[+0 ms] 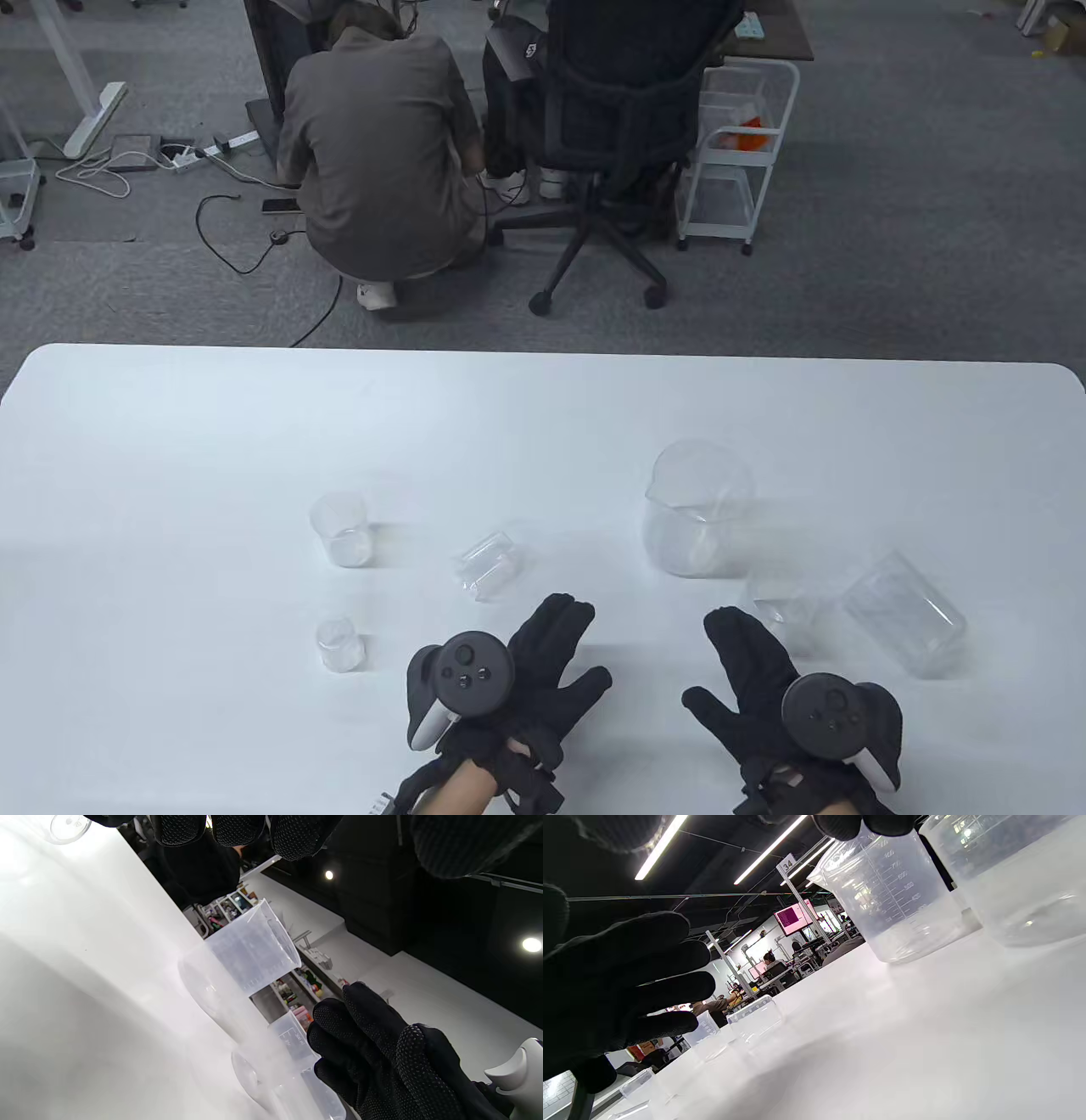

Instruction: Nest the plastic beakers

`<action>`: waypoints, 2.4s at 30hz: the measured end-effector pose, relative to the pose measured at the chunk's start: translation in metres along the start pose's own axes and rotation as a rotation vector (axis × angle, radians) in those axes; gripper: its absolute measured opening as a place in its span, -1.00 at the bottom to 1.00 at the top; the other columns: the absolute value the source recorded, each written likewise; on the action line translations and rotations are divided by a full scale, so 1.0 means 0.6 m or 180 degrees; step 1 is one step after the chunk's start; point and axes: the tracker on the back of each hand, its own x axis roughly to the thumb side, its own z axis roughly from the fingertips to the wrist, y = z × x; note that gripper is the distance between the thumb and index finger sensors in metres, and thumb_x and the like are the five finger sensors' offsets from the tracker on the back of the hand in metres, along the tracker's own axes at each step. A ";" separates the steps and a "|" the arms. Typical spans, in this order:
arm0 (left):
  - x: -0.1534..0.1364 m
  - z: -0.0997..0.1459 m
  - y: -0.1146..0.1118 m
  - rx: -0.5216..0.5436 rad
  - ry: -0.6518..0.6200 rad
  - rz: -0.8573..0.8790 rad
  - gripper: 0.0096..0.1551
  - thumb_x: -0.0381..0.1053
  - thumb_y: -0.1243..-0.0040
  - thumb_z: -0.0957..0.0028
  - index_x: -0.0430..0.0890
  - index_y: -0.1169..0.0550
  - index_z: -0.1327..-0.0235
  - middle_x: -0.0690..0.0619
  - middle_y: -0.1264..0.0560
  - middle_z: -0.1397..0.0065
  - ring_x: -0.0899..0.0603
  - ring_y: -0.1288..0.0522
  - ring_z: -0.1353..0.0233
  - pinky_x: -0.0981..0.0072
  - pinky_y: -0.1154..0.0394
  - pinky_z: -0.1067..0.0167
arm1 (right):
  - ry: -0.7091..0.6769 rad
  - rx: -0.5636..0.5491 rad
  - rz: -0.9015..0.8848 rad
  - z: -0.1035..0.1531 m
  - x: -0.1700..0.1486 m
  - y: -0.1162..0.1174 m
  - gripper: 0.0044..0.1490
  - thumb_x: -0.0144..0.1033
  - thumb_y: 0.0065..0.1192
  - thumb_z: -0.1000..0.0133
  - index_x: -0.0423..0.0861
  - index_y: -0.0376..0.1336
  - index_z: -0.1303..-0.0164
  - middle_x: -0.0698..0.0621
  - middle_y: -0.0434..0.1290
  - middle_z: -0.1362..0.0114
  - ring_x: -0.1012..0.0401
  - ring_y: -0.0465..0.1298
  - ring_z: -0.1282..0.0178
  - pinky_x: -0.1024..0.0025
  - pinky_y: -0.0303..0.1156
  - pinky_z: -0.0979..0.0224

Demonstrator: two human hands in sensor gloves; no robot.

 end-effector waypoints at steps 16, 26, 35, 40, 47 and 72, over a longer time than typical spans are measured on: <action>-0.002 -0.001 0.002 0.0067 -0.0001 0.0005 -0.01 0.48 0.00 0.06 -0.05 -0.21 -0.53 -0.23 -0.04 -0.65 -0.53 -0.10 -0.60 -0.46 -0.14 -0.38 | -0.0203 -0.0454 0.0645 -0.024 0.054 -0.051 0.06 0.27 0.16 -0.04 -0.14 -0.08 -0.53 -0.27 0.03 -0.69 -0.28 0.10 -0.63 -0.30 0.06 -0.50; -0.002 -0.001 0.004 0.0092 -0.0008 0.0036 -0.01 0.48 0.00 0.06 -0.05 -0.21 -0.53 -0.23 -0.04 -0.65 -0.52 -0.10 -0.60 -0.45 -0.14 -0.38 | 0.0107 -0.0473 0.1386 -0.111 0.112 -0.116 0.08 0.30 0.16 -0.02 -0.06 -0.11 -0.56 -0.21 -0.04 -0.74 -0.25 0.03 -0.70 -0.30 -0.02 -0.57; -0.002 0.000 0.005 0.0095 -0.0016 0.0060 -0.01 0.48 0.00 0.06 -0.05 -0.21 -0.53 -0.23 -0.03 -0.65 -0.52 -0.11 -0.60 -0.45 -0.14 -0.38 | 0.0561 -0.0157 0.1724 -0.243 0.126 -0.114 0.10 0.33 0.15 -0.01 -0.03 -0.14 -0.57 -0.20 -0.10 -0.76 -0.26 -0.05 -0.72 -0.39 -0.10 -0.56; -0.002 0.000 0.006 0.0117 0.0003 0.0100 -0.01 0.48 0.00 0.06 -0.05 -0.21 -0.53 -0.23 -0.03 -0.65 -0.52 -0.11 -0.60 -0.45 -0.14 -0.38 | 0.1016 0.0005 0.1727 -0.305 0.111 -0.096 0.10 0.34 0.16 0.01 0.02 -0.15 -0.57 -0.15 -0.13 -0.78 -0.22 -0.10 -0.76 -0.40 -0.14 -0.59; -0.001 0.000 0.008 0.0136 0.0000 0.0133 -0.01 0.48 0.00 0.06 -0.05 -0.21 -0.53 -0.23 -0.04 -0.65 -0.52 -0.11 -0.60 -0.45 -0.14 -0.38 | 0.1527 0.0258 0.1619 -0.362 0.075 -0.059 0.13 0.38 0.14 0.02 0.04 -0.18 -0.58 -0.13 -0.18 -0.79 -0.23 -0.14 -0.77 -0.42 -0.16 -0.59; -0.005 0.000 0.013 0.0155 0.0054 0.0152 -0.01 0.48 0.00 0.06 -0.06 -0.22 -0.53 -0.23 -0.04 -0.65 -0.52 -0.13 -0.59 -0.45 -0.15 -0.38 | 0.1918 0.0289 0.1418 -0.397 0.047 -0.034 0.07 0.30 0.38 0.05 0.07 -0.03 -0.53 -0.13 -0.09 -0.77 -0.29 -0.03 -0.71 -0.62 0.12 -0.37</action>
